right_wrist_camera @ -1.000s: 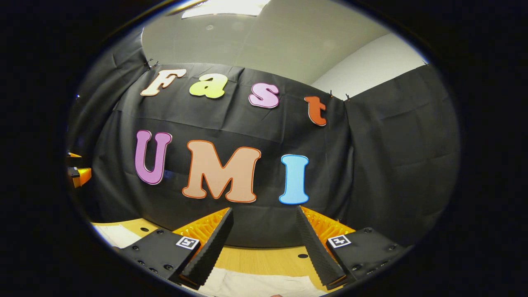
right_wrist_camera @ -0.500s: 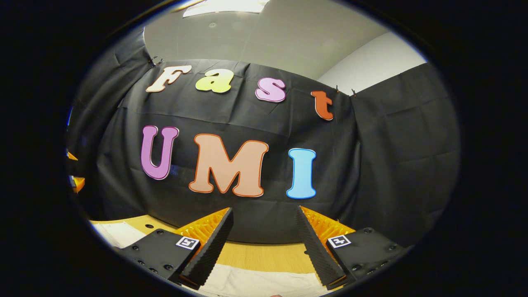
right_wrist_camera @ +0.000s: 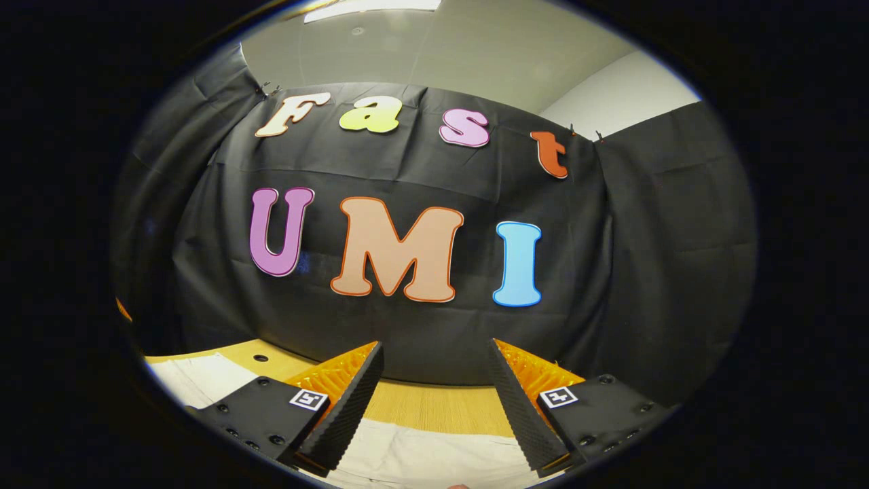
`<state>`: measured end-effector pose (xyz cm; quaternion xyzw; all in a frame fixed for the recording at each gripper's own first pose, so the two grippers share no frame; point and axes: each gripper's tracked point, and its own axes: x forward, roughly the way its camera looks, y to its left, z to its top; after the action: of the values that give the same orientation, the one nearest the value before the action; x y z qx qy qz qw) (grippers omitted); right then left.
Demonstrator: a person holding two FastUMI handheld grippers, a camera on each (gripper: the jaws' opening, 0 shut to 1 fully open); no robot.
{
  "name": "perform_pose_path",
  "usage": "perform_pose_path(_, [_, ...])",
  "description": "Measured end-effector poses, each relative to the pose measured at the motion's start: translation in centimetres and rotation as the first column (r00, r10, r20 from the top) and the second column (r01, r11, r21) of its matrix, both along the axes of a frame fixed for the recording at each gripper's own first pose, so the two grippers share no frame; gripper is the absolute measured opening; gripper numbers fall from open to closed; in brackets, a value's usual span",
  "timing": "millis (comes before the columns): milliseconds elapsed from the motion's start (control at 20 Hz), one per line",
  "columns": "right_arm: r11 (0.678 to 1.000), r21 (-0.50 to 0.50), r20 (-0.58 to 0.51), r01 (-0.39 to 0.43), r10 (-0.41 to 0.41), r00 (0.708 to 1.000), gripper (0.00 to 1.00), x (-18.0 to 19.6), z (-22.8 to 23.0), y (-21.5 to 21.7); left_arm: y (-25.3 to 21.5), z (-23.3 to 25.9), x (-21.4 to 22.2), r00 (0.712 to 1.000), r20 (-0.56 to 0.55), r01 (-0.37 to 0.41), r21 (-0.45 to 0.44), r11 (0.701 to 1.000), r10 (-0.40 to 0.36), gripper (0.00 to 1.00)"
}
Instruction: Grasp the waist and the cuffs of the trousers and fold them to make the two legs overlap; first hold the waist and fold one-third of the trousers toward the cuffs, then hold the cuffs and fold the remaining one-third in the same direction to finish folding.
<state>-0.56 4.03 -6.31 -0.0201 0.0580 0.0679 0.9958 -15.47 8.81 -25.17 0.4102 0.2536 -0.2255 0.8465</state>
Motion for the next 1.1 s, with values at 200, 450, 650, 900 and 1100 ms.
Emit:
perform_pose_path(200, [1.000,-0.008,-0.012,0.001,-0.001,1.000,0.97,-0.3,-0.5,0.0,0.1,-3.6,-3.3,0.988,-0.146,0.059,0.027,0.998,-0.054,0.97])
perform_pose_path(450, [1.000,-0.024,-0.015,-0.010,0.010,1.000,0.97,-0.4,-0.9,0.3,1.0,-5.9,-5.7,0.960,-0.248,0.169,0.129,0.977,-0.133,0.97])
perform_pose_path(650, [0.999,-0.037,-0.022,-0.002,0.001,1.000,0.97,-0.7,-1.3,-0.2,2.1,-7.5,-7.5,0.933,-0.321,0.225,0.174,0.959,-0.161,0.97])
perform_pose_path(900, [0.998,-0.051,-0.030,0.019,-0.021,0.999,0.98,-0.8,-1.5,-1.2,2.2,-9.1,-8.7,0.902,-0.387,0.280,0.190,0.941,-0.191,0.98])
perform_pose_path(1100, [0.997,-0.070,-0.024,0.030,-0.032,0.999,0.97,-1.1,-1.4,-2.0,1.9,-9.7,-8.4,0.892,-0.390,0.326,0.209,0.922,-0.227,0.97])
